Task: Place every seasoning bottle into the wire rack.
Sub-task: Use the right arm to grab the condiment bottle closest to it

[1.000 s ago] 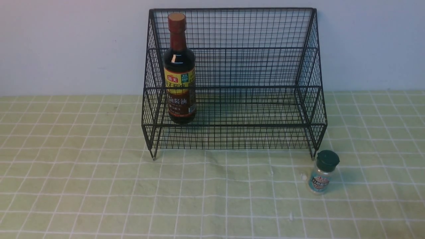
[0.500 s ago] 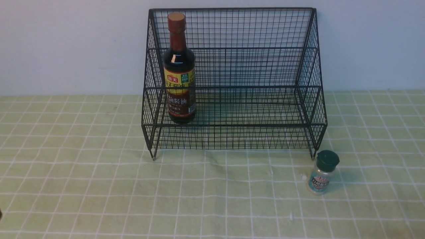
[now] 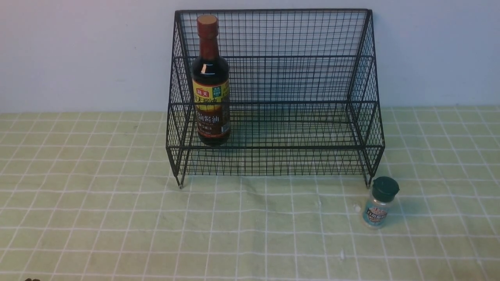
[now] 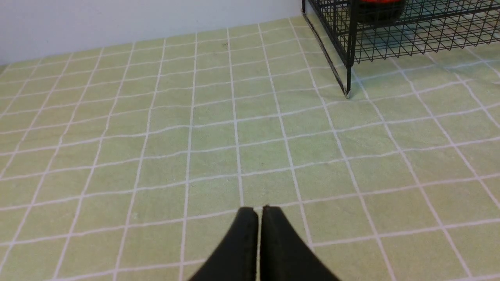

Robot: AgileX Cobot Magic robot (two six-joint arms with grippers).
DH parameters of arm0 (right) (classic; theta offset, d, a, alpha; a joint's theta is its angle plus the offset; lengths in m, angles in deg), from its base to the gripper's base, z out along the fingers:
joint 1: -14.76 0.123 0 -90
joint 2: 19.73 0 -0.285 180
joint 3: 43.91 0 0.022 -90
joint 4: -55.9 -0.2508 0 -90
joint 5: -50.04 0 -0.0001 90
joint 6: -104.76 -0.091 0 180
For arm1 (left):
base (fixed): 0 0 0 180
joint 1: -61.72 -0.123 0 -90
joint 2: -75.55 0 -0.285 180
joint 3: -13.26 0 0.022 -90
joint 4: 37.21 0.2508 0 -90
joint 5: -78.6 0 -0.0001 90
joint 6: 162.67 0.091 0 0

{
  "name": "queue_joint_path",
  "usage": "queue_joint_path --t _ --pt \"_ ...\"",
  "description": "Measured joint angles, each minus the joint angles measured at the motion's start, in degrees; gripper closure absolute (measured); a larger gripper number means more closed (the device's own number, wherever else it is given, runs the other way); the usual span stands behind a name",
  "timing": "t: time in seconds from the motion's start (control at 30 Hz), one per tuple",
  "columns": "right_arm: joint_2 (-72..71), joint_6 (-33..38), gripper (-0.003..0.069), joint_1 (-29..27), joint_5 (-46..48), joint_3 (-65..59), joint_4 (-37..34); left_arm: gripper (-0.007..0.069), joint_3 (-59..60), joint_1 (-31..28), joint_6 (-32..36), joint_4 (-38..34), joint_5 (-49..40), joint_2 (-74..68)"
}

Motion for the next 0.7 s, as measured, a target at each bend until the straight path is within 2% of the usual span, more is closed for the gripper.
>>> queue_joint_path --t 0.7 --pt "0.0 0.0 0.0673 0.0 0.0 0.0 1.0 0.0631 0.0 0.0 0.0 0.0 0.0 0.0"
